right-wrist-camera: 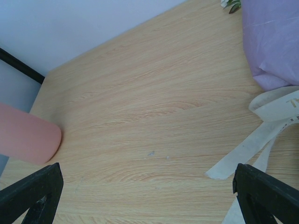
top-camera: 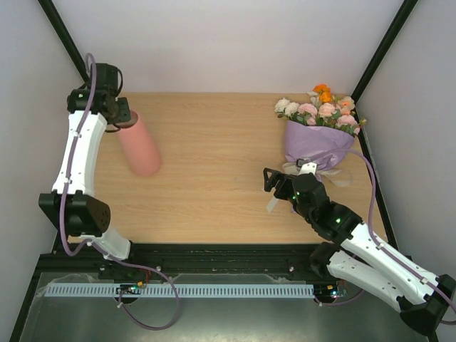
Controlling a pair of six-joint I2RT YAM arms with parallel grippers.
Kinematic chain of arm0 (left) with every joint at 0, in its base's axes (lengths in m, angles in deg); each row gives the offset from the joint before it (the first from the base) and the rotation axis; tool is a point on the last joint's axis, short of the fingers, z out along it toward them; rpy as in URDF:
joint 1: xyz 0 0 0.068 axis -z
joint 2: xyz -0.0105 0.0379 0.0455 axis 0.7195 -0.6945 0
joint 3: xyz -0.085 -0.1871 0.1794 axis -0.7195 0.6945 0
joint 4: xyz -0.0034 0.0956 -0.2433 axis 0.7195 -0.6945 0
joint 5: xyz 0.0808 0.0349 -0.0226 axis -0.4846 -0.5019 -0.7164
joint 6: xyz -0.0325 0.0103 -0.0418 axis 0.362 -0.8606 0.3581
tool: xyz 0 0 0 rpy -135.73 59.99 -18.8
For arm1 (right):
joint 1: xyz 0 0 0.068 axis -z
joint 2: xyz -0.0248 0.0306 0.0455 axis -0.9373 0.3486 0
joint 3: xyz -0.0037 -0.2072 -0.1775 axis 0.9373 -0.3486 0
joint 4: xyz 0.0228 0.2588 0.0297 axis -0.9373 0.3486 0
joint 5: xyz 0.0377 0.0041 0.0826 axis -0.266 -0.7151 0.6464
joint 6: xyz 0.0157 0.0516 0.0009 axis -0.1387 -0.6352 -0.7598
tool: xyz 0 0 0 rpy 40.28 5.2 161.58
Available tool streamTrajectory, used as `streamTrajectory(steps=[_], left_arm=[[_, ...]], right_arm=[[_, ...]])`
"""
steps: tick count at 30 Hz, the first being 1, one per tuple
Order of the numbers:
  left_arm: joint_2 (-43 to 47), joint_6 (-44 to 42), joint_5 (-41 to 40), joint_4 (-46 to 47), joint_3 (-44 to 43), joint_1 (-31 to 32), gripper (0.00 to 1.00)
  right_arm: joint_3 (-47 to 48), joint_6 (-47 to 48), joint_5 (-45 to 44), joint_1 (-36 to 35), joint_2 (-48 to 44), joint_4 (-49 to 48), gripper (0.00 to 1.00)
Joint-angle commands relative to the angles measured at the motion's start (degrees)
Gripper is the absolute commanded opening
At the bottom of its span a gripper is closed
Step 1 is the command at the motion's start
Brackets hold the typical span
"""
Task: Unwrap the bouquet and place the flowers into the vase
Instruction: Place the vase at the center of the board, then move the fake flower to the center of the board.
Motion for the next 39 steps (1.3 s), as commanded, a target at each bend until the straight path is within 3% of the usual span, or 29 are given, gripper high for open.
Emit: streamTrajectory(steps=[1, 5, 9, 14, 19, 23, 28, 33, 39], left_arm=[[7.7, 1.1, 2.1, 4.8, 1.8, -0.3, 0.71], [14.5, 0.5, 6.7, 10.6, 6.5, -0.3, 0.99], [22.4, -1.3, 14.3, 16.7, 13.0, -0.1, 0.99], [33.0, -1.1, 27.9, 24.4, 23.5, 0.2, 0.99], [43.2, 0.9, 41.8, 34.6, 37.7, 4.8, 0.99], [47.2, 3.1, 46.1, 38.7, 44.9, 9.7, 1.00], [47.8, 3.9, 51.5, 41.3, 50.9, 12.1, 0.99], [48.1, 3.4, 48.9, 43.4, 56.0, 16.5, 1.00], [46.7, 4.4, 48.4, 47.8, 61.9, 19.8, 1.00]], right_arm=[[-0.5, 1.9, -1.7, 0.1, 1.2, 1.0, 0.99], [1.0, 2.6, -5.8, 0.1, 5.8, 3.2, 0.99], [1.9, 0.7, -14.4, 0.2, 12.6, 4.4, 1.00], [4.2, 0.0, -17.1, 6.2, 23.2, 4.4, 0.81], [5.3, 0.3, -18.8, 11.7, 30.0, 3.5, 0.72], [6.1, -1.1, -20.6, 16.3, 33.1, 3.4, 0.70], [7.0, -0.5, -14.7, 25.4, 36.5, 3.8, 0.70], [7.2, 2.8, -11.0, 32.3, 37.7, 1.7, 0.73], [4.8, 6.3, -7.4, 35.5, 37.9, -2.1, 0.74]])
